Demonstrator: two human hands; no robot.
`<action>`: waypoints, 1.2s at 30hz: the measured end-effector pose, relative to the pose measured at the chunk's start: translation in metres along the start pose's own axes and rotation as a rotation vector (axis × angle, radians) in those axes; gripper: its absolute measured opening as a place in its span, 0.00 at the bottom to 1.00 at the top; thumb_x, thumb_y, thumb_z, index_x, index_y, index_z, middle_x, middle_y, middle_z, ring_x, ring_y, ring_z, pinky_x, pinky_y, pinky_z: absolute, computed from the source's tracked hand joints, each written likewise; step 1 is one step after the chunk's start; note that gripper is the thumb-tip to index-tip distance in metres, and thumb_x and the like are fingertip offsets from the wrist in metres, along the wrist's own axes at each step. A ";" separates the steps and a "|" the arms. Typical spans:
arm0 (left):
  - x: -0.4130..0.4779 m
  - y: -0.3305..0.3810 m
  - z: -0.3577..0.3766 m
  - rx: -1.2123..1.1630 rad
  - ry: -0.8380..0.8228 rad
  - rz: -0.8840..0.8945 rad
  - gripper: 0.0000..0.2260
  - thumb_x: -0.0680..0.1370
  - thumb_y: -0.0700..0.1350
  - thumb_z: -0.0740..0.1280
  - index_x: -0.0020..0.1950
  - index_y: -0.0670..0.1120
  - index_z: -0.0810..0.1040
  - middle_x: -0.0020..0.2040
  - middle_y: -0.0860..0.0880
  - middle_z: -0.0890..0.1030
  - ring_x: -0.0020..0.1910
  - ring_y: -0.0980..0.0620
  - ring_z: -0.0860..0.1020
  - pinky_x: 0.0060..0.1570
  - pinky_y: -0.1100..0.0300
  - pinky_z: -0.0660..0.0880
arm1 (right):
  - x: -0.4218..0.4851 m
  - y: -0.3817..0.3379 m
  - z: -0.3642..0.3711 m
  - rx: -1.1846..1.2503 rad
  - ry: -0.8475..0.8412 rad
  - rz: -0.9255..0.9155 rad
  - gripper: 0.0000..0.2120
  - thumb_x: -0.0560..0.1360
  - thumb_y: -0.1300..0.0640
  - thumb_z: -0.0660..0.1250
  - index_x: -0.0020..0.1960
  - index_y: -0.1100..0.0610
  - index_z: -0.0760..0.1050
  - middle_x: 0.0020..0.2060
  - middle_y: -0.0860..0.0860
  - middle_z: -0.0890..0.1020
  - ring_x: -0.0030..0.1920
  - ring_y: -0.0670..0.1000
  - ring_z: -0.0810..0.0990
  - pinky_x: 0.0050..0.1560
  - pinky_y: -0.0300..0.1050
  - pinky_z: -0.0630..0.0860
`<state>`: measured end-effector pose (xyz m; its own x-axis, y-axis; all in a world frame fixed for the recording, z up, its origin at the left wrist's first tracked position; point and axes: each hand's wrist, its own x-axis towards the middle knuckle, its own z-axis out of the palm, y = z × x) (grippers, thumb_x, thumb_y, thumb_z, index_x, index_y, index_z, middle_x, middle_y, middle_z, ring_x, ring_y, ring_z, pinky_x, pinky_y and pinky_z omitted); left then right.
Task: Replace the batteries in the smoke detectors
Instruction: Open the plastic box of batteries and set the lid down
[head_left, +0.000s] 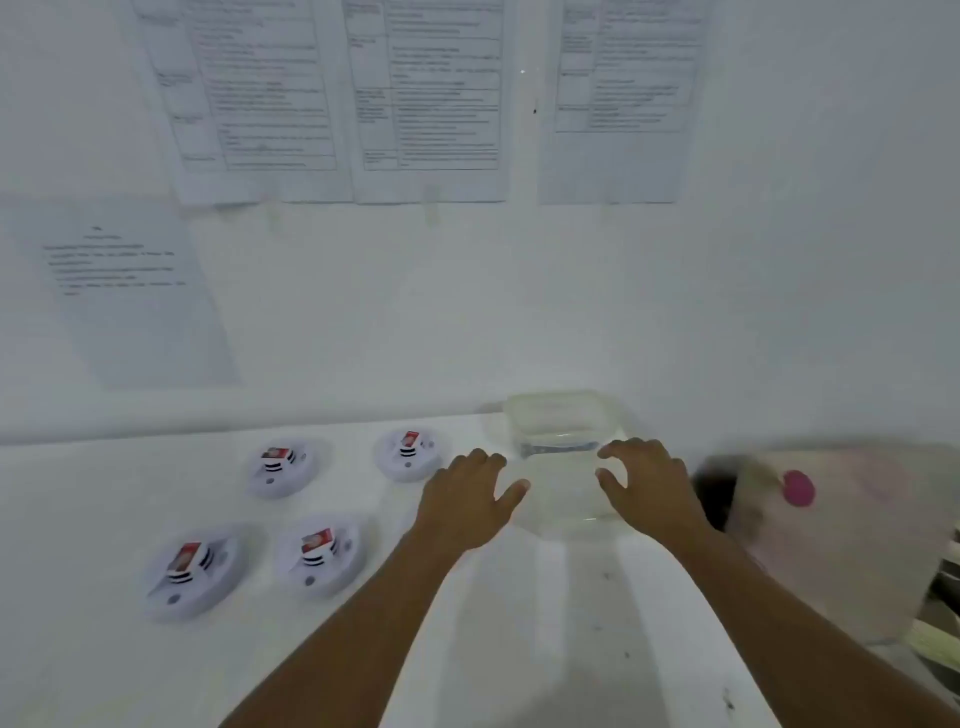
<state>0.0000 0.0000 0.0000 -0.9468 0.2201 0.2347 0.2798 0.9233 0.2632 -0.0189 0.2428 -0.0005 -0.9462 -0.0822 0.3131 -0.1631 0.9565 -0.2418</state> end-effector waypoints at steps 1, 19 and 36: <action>0.004 0.012 0.006 -0.057 -0.017 -0.038 0.26 0.80 0.64 0.53 0.69 0.49 0.71 0.64 0.50 0.76 0.62 0.49 0.74 0.56 0.52 0.74 | -0.002 0.010 -0.001 0.002 0.004 0.022 0.15 0.77 0.47 0.64 0.62 0.50 0.76 0.59 0.47 0.79 0.59 0.53 0.75 0.56 0.51 0.71; 0.018 0.051 0.042 -1.116 0.049 -0.520 0.13 0.77 0.41 0.69 0.58 0.49 0.68 0.52 0.45 0.76 0.49 0.49 0.76 0.49 0.49 0.79 | 0.005 0.032 0.004 0.634 -0.116 0.275 0.18 0.76 0.48 0.69 0.63 0.52 0.73 0.58 0.50 0.79 0.53 0.48 0.73 0.52 0.39 0.69; 0.015 0.045 0.052 -0.825 0.149 -0.267 0.14 0.77 0.41 0.70 0.62 0.49 0.77 0.62 0.54 0.72 0.64 0.53 0.71 0.58 0.63 0.70 | 0.005 0.038 0.001 0.658 -0.102 0.262 0.13 0.72 0.46 0.73 0.54 0.47 0.78 0.52 0.53 0.79 0.58 0.52 0.74 0.54 0.45 0.70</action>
<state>-0.0095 0.0613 -0.0337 -0.9826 -0.0672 0.1730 0.1318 0.4035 0.9054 -0.0304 0.2790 -0.0087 -0.9935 0.0702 0.0892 -0.0316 0.5837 -0.8113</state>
